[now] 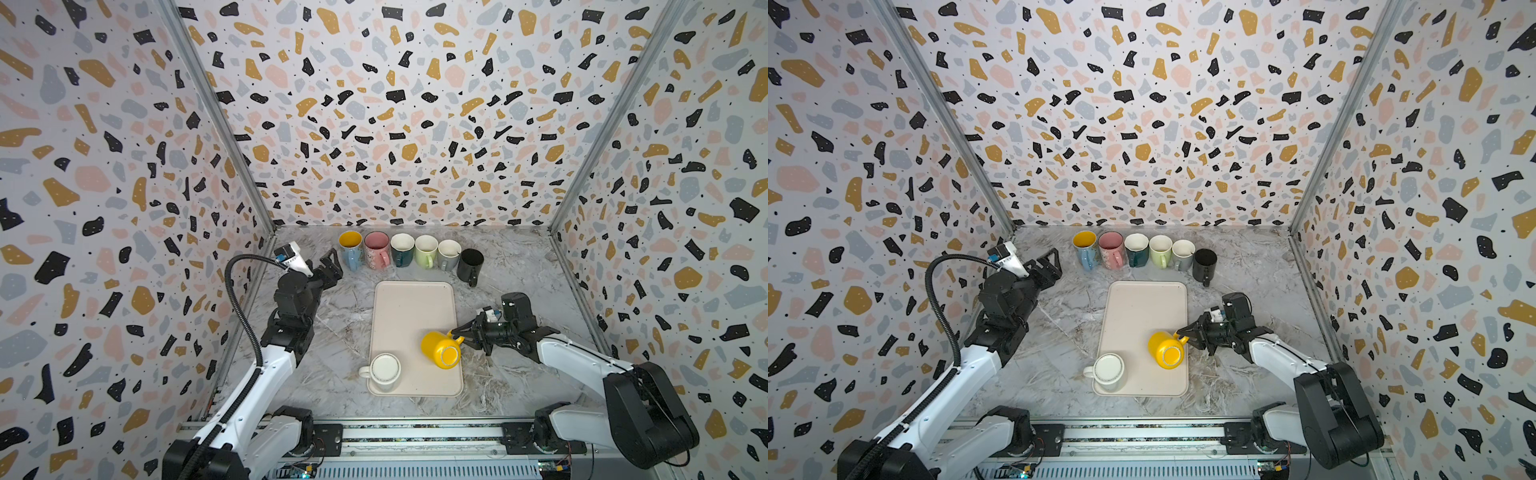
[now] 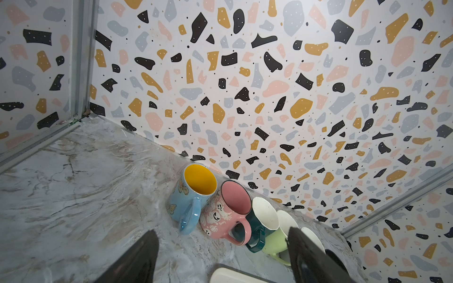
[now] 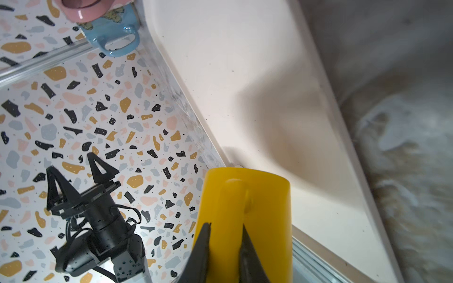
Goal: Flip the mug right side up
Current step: 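Grasp the yellow mug handle with the right gripper, then lift the yellow mug with the right gripper while the left reaches toward it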
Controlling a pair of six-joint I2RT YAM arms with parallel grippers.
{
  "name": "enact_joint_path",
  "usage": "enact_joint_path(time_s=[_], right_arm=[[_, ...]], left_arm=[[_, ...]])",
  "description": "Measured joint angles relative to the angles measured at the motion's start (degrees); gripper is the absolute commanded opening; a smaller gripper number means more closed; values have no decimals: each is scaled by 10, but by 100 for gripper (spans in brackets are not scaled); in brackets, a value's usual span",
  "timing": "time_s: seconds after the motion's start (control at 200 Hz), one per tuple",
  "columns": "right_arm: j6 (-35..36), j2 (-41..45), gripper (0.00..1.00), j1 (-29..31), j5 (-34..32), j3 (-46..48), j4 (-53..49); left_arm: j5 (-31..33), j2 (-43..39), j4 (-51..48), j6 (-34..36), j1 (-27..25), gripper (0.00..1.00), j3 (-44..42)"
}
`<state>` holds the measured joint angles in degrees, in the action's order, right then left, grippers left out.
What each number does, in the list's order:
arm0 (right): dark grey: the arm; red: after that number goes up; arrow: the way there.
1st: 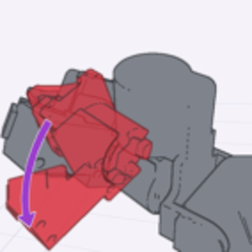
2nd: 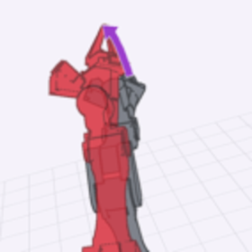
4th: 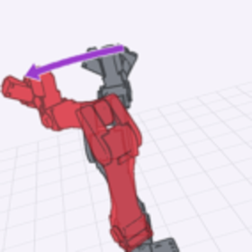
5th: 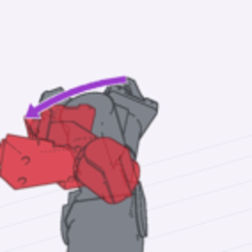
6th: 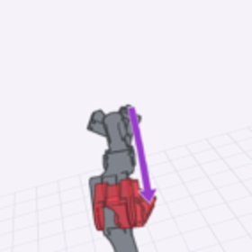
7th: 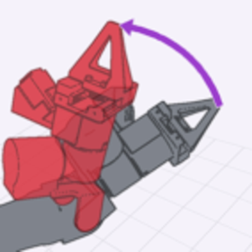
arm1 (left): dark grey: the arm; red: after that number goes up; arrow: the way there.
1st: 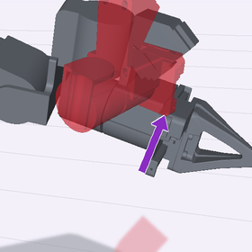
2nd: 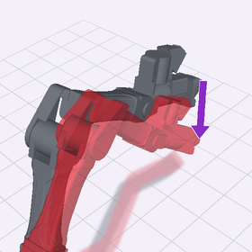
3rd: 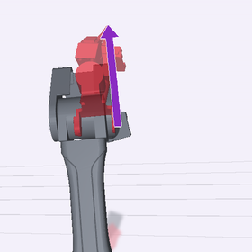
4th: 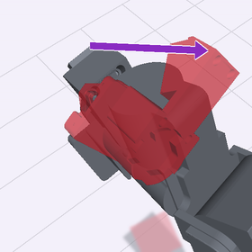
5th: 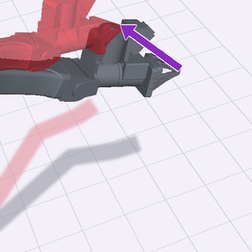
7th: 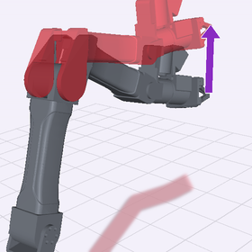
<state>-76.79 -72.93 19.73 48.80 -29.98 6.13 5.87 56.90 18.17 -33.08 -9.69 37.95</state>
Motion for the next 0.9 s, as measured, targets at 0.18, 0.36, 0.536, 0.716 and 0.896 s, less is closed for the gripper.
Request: enact_joint_path(time_s=[0.18,0.36,0.536,0.716,0.896], right_arm=[[82,2,0,33,-34,-33,4],[180,3,0,86,-103,-66,-2],[284,19,0,149,-202,-87,-15],[404,51,0,202,-320,-97,-24],[531,76,0,264,-446,-97,-9]], left_arm=[[-22,9,8,-9,0,83,-2],[-50,14,17,-11,0,82,-2],[-115,30,25,-13,0,80,2],[-218,55,28,-28,-1,79,29],[-297,63,18,-30,-1,77,74]])
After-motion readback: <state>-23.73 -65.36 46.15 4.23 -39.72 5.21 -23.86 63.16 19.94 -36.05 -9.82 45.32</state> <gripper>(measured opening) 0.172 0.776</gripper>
